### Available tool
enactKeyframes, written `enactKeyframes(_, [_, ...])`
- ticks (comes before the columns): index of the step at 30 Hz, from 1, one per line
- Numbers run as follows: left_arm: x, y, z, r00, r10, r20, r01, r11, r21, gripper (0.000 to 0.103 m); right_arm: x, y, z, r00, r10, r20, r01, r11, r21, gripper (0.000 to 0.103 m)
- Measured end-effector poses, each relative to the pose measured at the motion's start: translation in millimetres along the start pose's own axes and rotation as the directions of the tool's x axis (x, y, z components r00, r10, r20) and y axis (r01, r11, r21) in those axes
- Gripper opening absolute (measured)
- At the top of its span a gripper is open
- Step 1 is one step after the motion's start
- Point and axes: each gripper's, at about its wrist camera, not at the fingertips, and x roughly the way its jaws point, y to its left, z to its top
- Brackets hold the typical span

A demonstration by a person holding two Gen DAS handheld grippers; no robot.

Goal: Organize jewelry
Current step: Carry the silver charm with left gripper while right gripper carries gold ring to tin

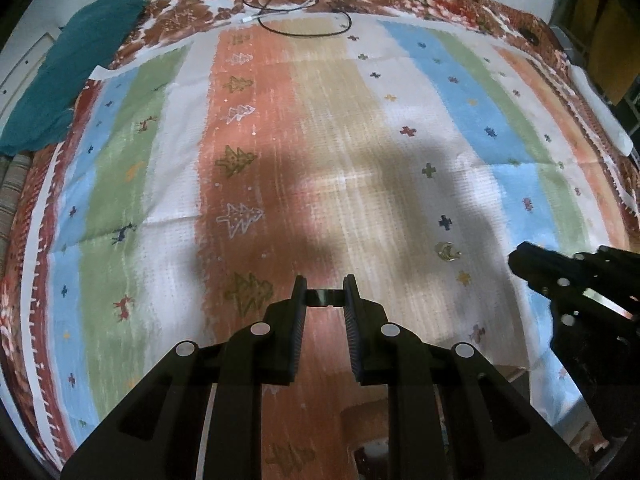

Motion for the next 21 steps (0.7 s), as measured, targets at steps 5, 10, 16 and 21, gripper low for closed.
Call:
enactKeyframes(5, [-7, -4, -3, 1.000, -0.007, 0.014, 0.007, 1.000, 0.006, 0.018, 9, -2, -3, 0.999, -0.005, -0.037, 0.006, 1.000, 0.015, 0.009])
enactKeyframes(10, [-2, -3, -3, 1.000, -0.001, -0.001, 0.001, 1.000, 0.004, 0.018, 23, -3, -4, 0.998, -0.012, -0.066, 0.013, 1.000, 0.017, 0.037])
enactKeyframes(16, [0, -4, -2, 1.000, -0.008, -0.005, 0.008, 1.000, 0.004, 0.018, 40, -1, 1, 0.996, -0.006, -0.087, 0.008, 1.000, 0.019, 0.037])
enactKeyframes(21, [0, -2, -1, 1.000, -0.013, -0.005, 0.013, 1.000, -0.002, 0.018, 59, 3, 7, 0.993, -0.018, -0.114, 0.020, 1.000, 0.009, 0.037])
